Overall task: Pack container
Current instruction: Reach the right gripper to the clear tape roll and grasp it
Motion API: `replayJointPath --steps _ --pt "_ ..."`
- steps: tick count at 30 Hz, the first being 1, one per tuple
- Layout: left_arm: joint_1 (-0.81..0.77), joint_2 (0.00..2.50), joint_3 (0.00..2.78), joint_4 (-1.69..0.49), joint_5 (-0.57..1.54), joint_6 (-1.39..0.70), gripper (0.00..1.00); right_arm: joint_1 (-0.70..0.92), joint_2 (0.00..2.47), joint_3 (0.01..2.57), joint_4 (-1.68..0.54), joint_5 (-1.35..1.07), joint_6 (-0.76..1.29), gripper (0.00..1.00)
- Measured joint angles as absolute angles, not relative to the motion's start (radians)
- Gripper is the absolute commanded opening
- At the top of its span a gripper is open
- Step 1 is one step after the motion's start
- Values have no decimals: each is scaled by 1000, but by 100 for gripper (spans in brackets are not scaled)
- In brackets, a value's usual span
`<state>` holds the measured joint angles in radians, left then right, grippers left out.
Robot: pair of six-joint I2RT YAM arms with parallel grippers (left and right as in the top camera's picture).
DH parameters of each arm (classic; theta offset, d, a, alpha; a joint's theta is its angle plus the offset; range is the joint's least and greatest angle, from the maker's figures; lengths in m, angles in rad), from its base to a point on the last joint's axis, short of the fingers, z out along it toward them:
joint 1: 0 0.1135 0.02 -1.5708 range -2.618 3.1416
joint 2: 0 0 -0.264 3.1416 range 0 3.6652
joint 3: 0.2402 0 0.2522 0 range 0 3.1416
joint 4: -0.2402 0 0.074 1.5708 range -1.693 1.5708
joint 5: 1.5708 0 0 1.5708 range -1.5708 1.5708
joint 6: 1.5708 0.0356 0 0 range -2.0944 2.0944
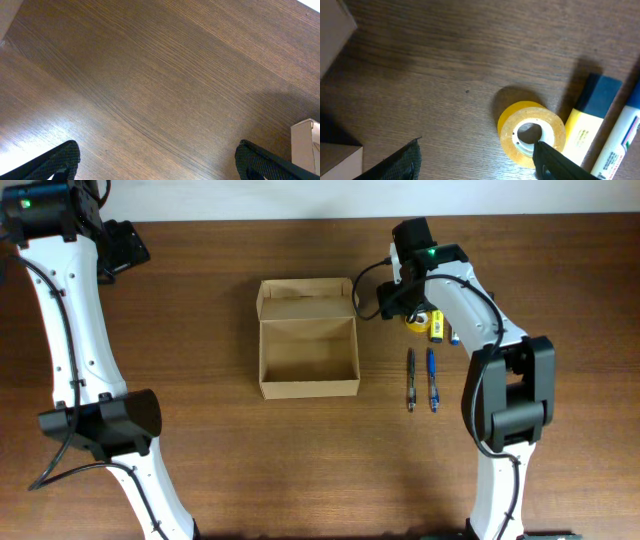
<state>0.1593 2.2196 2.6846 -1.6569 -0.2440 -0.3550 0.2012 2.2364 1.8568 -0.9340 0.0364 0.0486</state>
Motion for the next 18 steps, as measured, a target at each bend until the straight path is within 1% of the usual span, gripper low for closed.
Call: replayJointPath --steps 7,18 --pt "159 2220 2685 -1657 -244 -355 100 179 2303 1857 -962 36 57 72" --pt "159 2220 2685 -1657 -244 -355 100 178 2307 1857 -974 36 57 72"
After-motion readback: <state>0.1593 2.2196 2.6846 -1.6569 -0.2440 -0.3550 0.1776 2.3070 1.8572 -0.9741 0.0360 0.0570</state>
